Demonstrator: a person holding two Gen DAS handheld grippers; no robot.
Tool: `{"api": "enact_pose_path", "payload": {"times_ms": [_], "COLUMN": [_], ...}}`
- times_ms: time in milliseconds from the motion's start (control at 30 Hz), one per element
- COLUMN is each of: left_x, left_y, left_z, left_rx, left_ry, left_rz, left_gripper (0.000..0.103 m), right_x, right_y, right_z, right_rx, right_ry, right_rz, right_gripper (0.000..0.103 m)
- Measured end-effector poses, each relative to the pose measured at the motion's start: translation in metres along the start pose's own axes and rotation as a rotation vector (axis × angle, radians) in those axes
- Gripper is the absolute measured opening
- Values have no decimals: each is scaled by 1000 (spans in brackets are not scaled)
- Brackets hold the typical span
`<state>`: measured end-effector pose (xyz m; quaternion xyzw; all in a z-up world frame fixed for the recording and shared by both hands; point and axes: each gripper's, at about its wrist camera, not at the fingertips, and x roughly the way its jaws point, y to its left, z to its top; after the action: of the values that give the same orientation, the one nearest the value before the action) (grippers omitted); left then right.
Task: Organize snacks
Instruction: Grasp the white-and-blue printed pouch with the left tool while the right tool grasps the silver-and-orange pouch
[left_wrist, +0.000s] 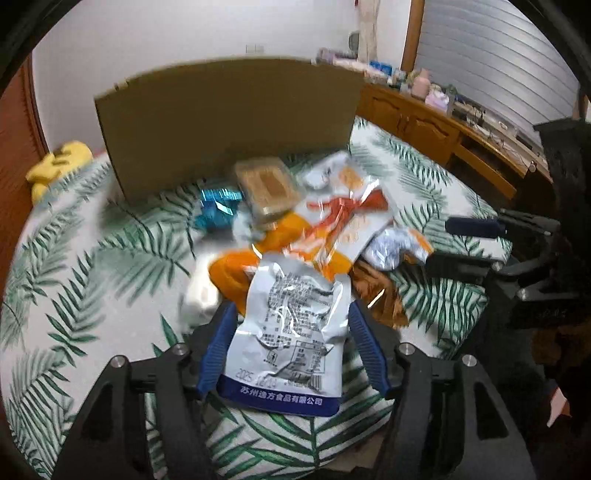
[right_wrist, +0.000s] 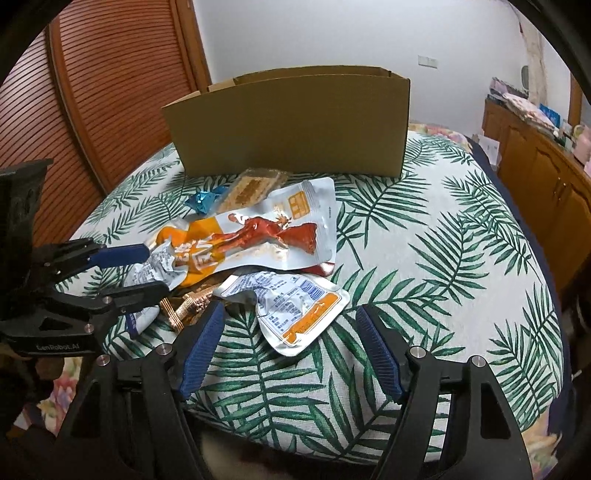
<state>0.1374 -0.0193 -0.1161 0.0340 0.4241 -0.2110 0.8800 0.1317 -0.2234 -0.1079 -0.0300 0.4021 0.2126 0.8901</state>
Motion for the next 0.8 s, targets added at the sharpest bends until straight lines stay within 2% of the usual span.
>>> {"api": "enact_pose_path", "payload": {"times_ms": [367, 633, 667, 800], "left_x": [-1, -5, -6, -8], "left_y": [0, 8, 9, 15], "left_z": [-7, -9, -9, -10], "left_rx": [12, 4, 2, -22], "left_ry": [-9, -9, -13, -12], "left_rz": [-21, -48, -36, -50], "left_gripper": [65, 53, 40, 40], "right_x": [15, 35, 37, 40], "right_y": [4, 5, 5, 5], "right_z": [2, 8, 8, 8], "right_rx": [-50, -122, -128, -147], "right_ry": [26, 78, 83, 83], "right_rz": [5, 4, -3, -12], "right_gripper": [76, 76, 76, 76]}}
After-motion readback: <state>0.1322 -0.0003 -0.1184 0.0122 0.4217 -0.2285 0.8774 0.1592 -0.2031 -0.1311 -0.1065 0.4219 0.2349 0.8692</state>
